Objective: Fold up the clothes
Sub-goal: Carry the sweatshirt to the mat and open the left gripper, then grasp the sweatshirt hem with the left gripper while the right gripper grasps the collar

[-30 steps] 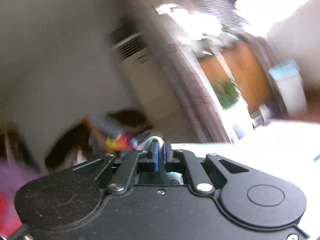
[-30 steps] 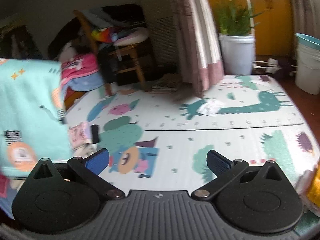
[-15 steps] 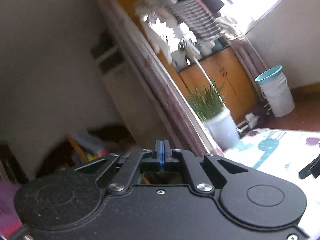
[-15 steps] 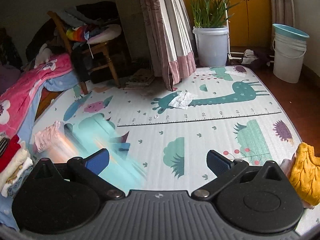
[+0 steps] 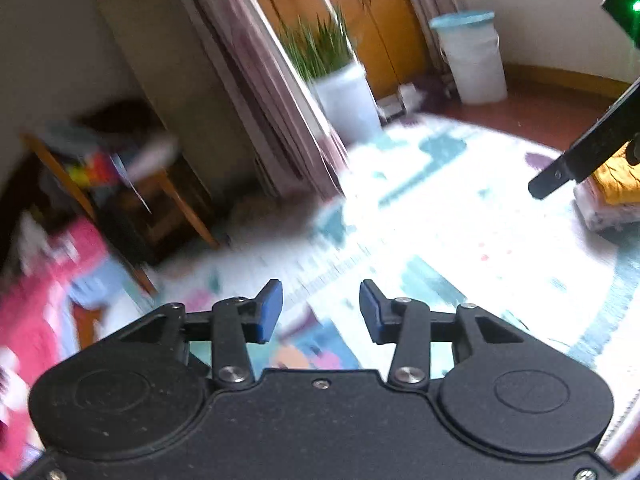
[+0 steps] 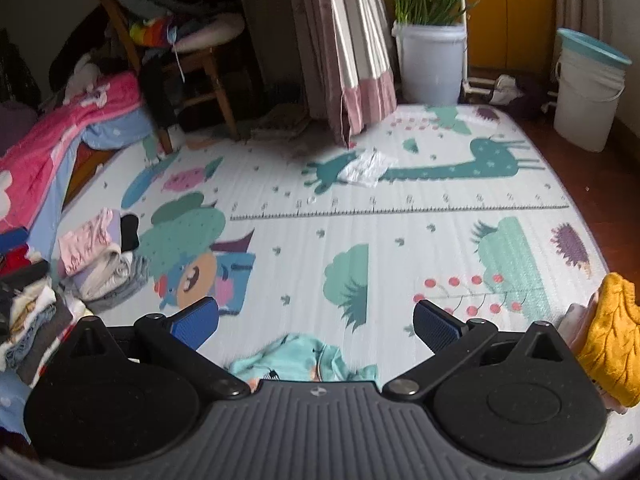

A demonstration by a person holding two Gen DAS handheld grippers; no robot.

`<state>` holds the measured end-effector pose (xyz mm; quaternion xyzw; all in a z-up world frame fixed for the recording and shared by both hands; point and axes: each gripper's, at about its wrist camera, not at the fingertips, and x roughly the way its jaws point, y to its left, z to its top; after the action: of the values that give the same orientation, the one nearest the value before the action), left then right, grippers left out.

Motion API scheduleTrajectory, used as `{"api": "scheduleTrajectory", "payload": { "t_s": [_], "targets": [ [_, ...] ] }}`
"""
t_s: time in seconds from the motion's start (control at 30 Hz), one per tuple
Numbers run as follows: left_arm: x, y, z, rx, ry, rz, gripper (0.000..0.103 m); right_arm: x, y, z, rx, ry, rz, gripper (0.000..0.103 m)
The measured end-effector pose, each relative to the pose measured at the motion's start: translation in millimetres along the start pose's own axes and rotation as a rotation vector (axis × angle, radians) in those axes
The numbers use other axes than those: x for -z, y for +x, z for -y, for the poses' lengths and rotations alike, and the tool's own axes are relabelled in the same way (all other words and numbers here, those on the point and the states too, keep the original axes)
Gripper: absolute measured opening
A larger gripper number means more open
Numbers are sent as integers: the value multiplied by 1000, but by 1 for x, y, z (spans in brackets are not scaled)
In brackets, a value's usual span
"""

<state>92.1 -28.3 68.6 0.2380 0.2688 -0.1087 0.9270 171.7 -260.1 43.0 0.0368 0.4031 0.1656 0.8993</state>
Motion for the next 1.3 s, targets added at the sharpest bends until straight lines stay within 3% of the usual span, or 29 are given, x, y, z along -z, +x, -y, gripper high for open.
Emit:
{"api": "scheduleTrajectory", "payload": {
  "t_s": [0.2, 0.47, 0.53, 0.87, 1.0, 1.1, 1.3],
  "targets": [
    [25, 60, 13, 118, -43, -149, 42, 8, 46, 20, 6, -48, -81, 101],
    [58, 140, 49, 294, 159, -194, 47, 27, 103, 60, 27, -160, -141, 88],
    [62, 161, 53, 335, 166, -216, 52, 35, 119, 69, 20, -176, -167, 86],
    [80, 249, 67, 521, -12, -325, 59, 84, 188, 93, -78, -195, -260, 84],
    [86, 272, 87, 576, 76, -359, 59, 106, 210, 91, -120, -263, -290, 81],
    [88, 290, 99, 601, 127, -366, 58, 118, 225, 91, -144, -272, -322, 71],
    [88, 328, 109, 643, 128, -352, 57, 137, 247, 102, -188, -257, -330, 71]
  ]
}}
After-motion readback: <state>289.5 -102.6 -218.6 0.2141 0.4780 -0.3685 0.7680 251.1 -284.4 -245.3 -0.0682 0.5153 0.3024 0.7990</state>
